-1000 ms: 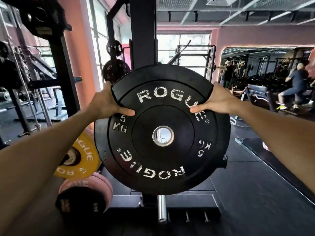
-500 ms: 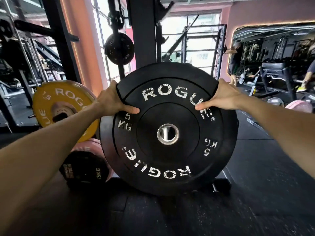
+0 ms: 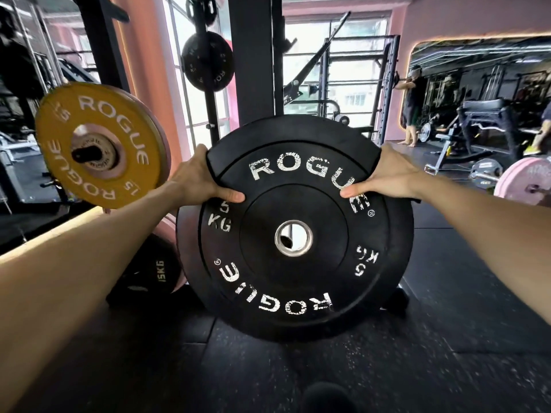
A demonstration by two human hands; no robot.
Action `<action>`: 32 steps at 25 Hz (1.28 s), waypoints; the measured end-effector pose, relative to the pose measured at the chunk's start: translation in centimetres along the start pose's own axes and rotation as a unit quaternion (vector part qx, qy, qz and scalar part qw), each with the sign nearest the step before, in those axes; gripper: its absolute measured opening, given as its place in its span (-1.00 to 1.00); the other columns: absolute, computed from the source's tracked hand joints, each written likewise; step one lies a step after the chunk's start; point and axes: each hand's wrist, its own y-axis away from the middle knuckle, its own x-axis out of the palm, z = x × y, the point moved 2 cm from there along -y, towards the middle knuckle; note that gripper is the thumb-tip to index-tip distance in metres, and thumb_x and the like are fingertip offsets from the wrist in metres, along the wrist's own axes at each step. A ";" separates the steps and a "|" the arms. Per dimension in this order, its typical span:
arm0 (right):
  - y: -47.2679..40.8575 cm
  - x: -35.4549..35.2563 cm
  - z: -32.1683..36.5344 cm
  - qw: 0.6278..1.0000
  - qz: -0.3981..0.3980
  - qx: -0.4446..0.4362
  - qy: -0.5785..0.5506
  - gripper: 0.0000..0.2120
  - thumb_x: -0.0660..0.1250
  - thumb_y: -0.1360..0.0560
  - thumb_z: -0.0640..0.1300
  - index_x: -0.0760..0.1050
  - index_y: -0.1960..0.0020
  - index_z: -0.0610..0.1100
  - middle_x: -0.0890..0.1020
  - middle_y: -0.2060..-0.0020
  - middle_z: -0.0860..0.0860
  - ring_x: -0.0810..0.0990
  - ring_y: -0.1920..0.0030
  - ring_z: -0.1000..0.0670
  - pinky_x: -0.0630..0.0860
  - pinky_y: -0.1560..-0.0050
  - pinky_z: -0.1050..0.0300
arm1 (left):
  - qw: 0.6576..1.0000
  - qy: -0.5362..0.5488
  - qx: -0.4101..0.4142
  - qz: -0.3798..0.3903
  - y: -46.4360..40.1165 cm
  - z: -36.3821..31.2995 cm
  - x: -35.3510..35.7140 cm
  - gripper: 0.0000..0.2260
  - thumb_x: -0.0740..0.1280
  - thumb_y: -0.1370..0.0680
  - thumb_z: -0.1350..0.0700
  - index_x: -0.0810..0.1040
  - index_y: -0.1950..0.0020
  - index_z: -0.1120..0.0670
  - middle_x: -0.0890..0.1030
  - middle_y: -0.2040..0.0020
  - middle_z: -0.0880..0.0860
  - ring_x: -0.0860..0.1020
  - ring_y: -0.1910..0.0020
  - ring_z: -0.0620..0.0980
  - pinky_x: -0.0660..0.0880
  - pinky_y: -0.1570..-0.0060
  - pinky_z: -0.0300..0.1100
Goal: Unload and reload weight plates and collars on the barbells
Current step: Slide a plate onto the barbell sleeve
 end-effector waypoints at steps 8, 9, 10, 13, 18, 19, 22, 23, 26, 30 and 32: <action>0.8 3.7 -0.7 0.999 -0.003 0.036 -0.022 0.17 0.56 0.20 0.48 0.31 -0.25 -0.05 0.53 -0.16 0.03 0.47 -0.28 -0.08 0.44 -0.20 -0.01 | 1.000 -0.001 0.000 -0.003 0.2 3.4 2.1 -0.18 0.66 -0.04 -0.21 0.27 -0.09 -0.02 0.47 0.14 -0.17 0.45 0.07 0.01 0.29 0.31 -0.23; 0.7 4.1 -0.8 0.999 -0.004 0.044 -0.022 0.16 0.56 0.20 0.48 0.29 -0.21 -0.07 0.51 -0.14 0.01 0.46 -0.26 -0.10 0.44 -0.12 -0.01 | 1.000 0.003 0.004 -0.002 0.1 3.9 2.4 -0.19 0.66 -0.06 -0.19 0.27 -0.10 -0.02 0.46 0.14 -0.18 0.45 0.07 0.01 0.29 0.31 -0.24; 0.6 4.5 -0.7 0.999 -0.002 0.050 -0.021 0.13 0.56 0.21 0.48 0.28 -0.17 -0.07 0.51 -0.12 -0.01 0.47 -0.24 -0.11 0.44 -0.05 -0.02 | 1.000 0.009 0.006 -0.002 -0.1 4.4 2.6 -0.19 0.67 -0.07 -0.17 0.27 -0.11 -0.03 0.46 0.14 -0.19 0.44 0.07 -0.01 0.30 0.30 -0.25; -0.1 5.5 -0.6 0.998 -0.009 0.058 -0.020 0.09 0.55 0.22 0.48 0.23 -0.10 -0.05 0.52 -0.11 -0.06 0.47 -0.20 -0.13 0.45 -0.02 -0.04 | 0.999 0.028 0.010 -0.012 -1.3 5.4 3.1 -0.18 0.68 -0.07 -0.13 0.26 -0.13 -0.01 0.46 0.13 -0.20 0.45 0.16 -0.11 0.33 0.25 -0.23; -1.5 8.1 -2.3 0.995 -0.049 0.068 -0.048 0.12 0.60 0.17 0.40 0.27 -0.23 -0.03 0.54 -0.15 -0.02 0.46 -0.26 -0.11 0.41 -0.03 0.01 | 0.999 0.031 0.002 -0.030 -3.0 6.8 5.5 -0.20 0.68 -0.06 -0.13 0.28 -0.09 -0.01 0.46 0.15 -0.20 0.46 0.16 -0.06 0.31 0.23 -0.21; -1.8 8.5 -2.7 0.995 -0.049 0.067 -0.053 0.12 0.60 0.16 0.39 0.28 -0.26 -0.02 0.55 -0.14 0.00 0.47 -0.26 -0.10 0.40 -0.05 0.03 | 0.999 0.038 0.006 -0.025 -3.3 7.3 6.1 -0.21 0.68 -0.06 -0.12 0.28 -0.09 -0.01 0.47 0.13 -0.19 0.47 0.07 0.01 0.33 0.18 -0.16; -3.0 8.7 -3.1 0.996 -0.059 0.056 -0.046 0.10 0.58 0.20 0.43 0.30 -0.20 0.00 0.55 -0.11 0.02 0.50 -0.19 -0.08 0.46 -0.08 -0.01 | 0.998 0.066 0.018 -0.014 -4.4 8.4 6.7 -0.19 0.68 -0.07 -0.11 0.27 -0.12 -0.04 0.55 0.01 -0.06 0.50 -0.07 0.09 0.46 -0.01 -0.01; -3.4 8.7 -3.0 0.996 -0.062 0.052 -0.038 0.07 0.57 0.21 0.45 0.29 -0.16 0.02 0.54 -0.11 0.01 0.49 -0.16 -0.08 0.47 -0.07 -0.03 | 0.997 0.073 0.018 -0.016 -4.7 8.8 6.9 -0.17 0.68 -0.07 -0.12 0.26 -0.14 -0.04 0.55 -0.05 -0.01 0.51 -0.09 0.10 0.47 -0.07 0.03; -3.6 8.9 -2.8 0.996 -0.068 0.043 -0.031 0.03 0.56 0.21 0.46 0.25 -0.09 0.05 0.52 -0.09 0.01 0.47 -0.11 -0.06 0.48 -0.08 -0.06 | 0.996 0.080 0.022 -0.044 -4.4 9.6 7.5 -0.17 0.67 -0.07 -0.15 0.24 -0.14 -0.08 0.53 -0.13 0.01 0.48 -0.09 0.06 0.43 -0.04 -0.05; -2.9 9.1 -3.2 0.993 -0.091 0.053 -0.050 0.01 0.60 0.18 0.40 0.20 -0.09 0.07 0.48 -0.05 0.06 0.45 -0.06 -0.01 0.49 -0.09 -0.03 | 0.992 0.103 0.045 -0.062 -4.0 9.0 8.0 -0.18 0.68 -0.08 -0.08 0.26 -0.14 -0.04 0.55 -0.10 -0.01 0.50 -0.07 0.05 0.44 -0.03 -0.06; -3.1 9.4 -3.2 0.991 -0.104 0.056 -0.063 0.00 0.62 0.16 0.35 0.21 -0.09 0.04 0.48 -0.05 0.05 0.46 -0.07 -0.01 0.50 -0.12 -0.03 | 0.991 0.098 0.056 -0.067 -4.7 8.6 8.0 -0.19 0.69 -0.09 -0.05 0.27 -0.14 0.01 0.53 -0.06 -0.02 0.50 -0.04 0.05 0.44 -0.02 -0.06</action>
